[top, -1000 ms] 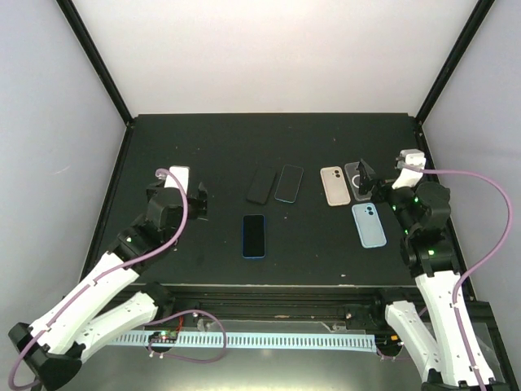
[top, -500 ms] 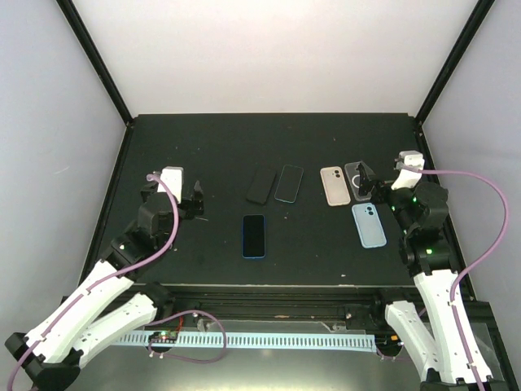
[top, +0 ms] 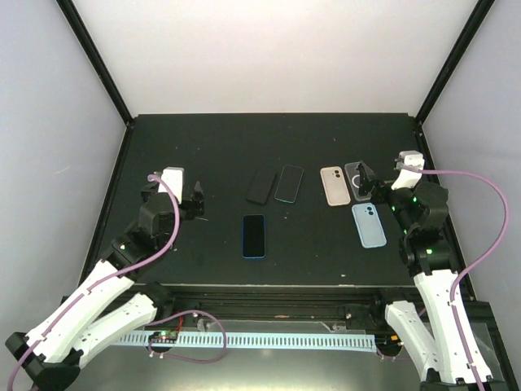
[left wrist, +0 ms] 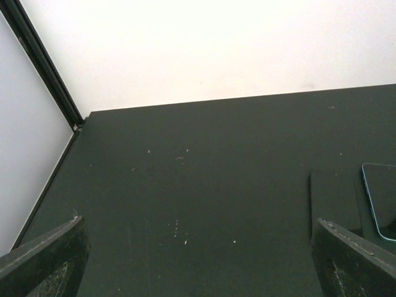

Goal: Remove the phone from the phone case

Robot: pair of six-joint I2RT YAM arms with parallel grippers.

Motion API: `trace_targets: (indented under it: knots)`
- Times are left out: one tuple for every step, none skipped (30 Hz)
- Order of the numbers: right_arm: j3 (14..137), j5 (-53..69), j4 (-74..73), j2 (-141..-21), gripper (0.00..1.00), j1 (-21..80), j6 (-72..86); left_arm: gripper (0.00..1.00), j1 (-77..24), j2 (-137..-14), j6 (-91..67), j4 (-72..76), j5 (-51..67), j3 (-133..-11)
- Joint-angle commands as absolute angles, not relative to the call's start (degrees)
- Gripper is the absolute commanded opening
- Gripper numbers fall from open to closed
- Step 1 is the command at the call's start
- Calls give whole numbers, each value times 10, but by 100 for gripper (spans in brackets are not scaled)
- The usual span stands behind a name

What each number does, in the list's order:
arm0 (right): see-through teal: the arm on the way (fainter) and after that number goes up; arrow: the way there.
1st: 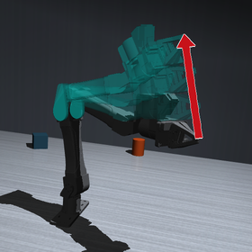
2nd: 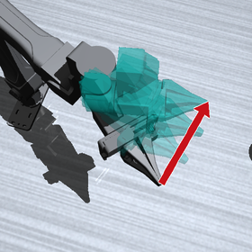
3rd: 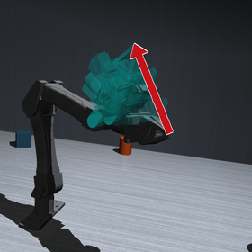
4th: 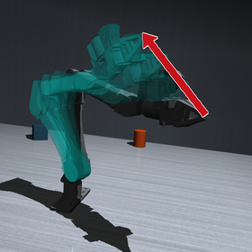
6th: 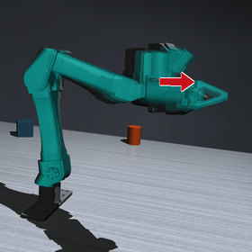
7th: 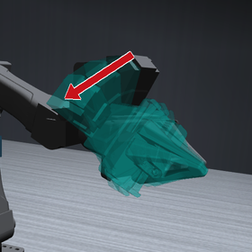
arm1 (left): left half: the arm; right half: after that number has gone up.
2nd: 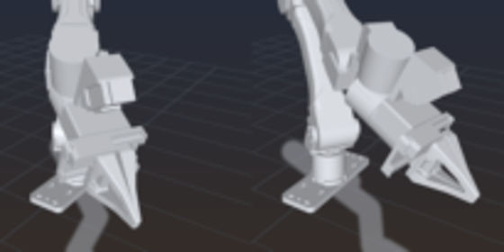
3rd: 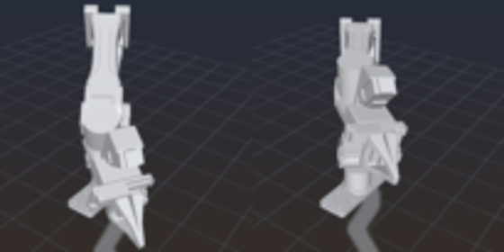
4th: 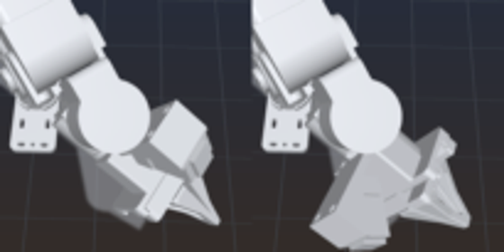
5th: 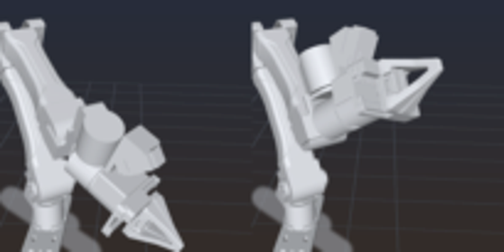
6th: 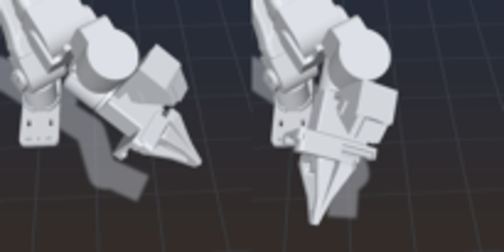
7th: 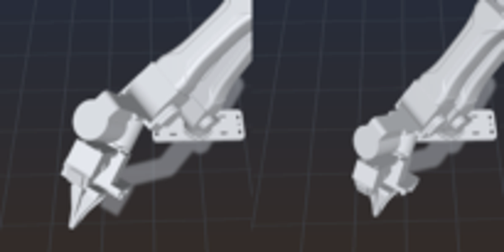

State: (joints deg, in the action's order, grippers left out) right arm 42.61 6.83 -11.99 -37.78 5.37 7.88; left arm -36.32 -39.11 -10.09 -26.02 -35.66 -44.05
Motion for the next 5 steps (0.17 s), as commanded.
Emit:
trace_targets:
  knots:
    - [428, 76, -106, -376, 100, 50, 86, 99, -359, -392, -96, -246, -348, -443]
    - [426, 76, -102, -377, 100, 50, 88, 99, -359, -392, -96, -247, -348, -443]
    - [424, 77, -101, -377, 100, 49, 89, 99, -359, -392, -96, -246, -348, -443]
    - [424, 79, -100, -376, 100, 50, 89, 99, -359, -392, -96, -246, -348, -443]
    - [426, 80, -103, -376, 100, 49, 88, 99, -359, -393, -96, -246, -347, -443]
